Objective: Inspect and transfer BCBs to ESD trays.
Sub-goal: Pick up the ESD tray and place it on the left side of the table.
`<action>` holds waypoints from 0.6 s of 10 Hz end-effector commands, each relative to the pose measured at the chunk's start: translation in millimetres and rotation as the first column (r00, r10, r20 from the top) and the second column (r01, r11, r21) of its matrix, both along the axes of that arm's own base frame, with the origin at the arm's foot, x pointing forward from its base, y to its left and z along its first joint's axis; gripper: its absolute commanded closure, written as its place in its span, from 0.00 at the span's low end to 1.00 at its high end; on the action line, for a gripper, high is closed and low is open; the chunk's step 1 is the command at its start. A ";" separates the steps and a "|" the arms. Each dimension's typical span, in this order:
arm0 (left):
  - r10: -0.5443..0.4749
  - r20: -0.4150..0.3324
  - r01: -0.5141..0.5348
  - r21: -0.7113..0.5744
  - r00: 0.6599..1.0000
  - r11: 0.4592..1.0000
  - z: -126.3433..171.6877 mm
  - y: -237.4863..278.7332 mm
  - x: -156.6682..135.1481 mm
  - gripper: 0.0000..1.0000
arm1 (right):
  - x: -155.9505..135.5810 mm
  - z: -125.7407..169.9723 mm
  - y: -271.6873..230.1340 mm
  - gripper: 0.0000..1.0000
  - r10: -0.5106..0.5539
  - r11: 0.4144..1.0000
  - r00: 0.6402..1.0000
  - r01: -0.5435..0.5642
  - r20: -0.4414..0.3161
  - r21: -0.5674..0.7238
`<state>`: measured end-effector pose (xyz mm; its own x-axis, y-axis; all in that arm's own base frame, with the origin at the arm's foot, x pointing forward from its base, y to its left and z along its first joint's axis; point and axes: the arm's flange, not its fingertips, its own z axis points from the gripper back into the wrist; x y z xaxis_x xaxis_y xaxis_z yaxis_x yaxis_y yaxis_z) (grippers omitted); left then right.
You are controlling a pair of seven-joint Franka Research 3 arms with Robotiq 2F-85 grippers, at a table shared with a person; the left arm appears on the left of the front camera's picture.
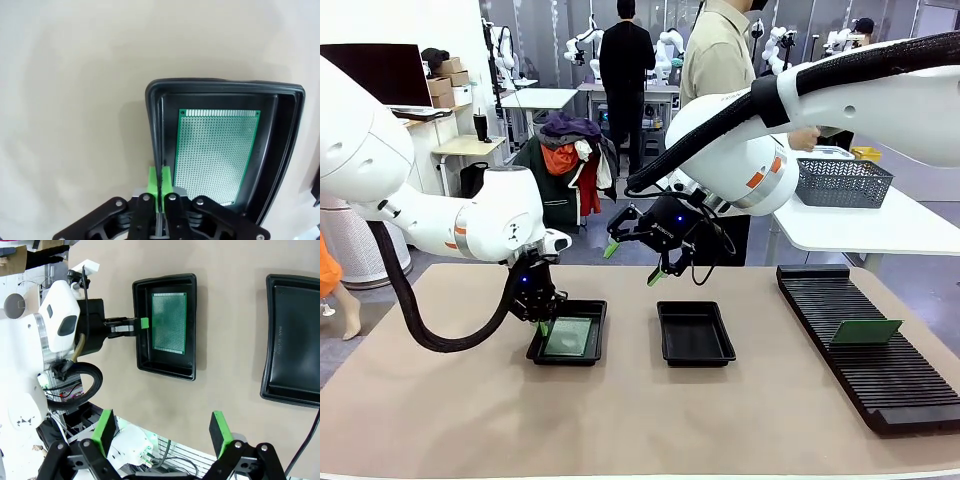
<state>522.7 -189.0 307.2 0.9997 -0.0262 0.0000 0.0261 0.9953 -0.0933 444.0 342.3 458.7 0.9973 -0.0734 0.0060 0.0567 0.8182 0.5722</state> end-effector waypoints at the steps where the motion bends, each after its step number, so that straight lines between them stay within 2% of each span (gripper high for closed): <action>1: -0.017 0.009 0.018 -0.103 1.000 0.995 0.9 18.7 -2.2 1.00 | 0.7 0.2 0.9 0.00 -0.010 1.000 1.000 0.010 -0.003 -0.015; 4: -0.029 0.025 0.033 -0.200 0.999 0.979 6.1 37.4 -8.6 1.00 | 0.7 0.2 0.9 0.00 -0.010 1.000 1.000 0.010 -0.003 -0.015; 6: -0.037 0.062 0.051 -0.239 0.997 0.970 10.9 53.2 -12.5 1.00 | 0.7 0.2 0.9 0.00 -0.010 1.000 1.000 0.010 -0.003 -0.015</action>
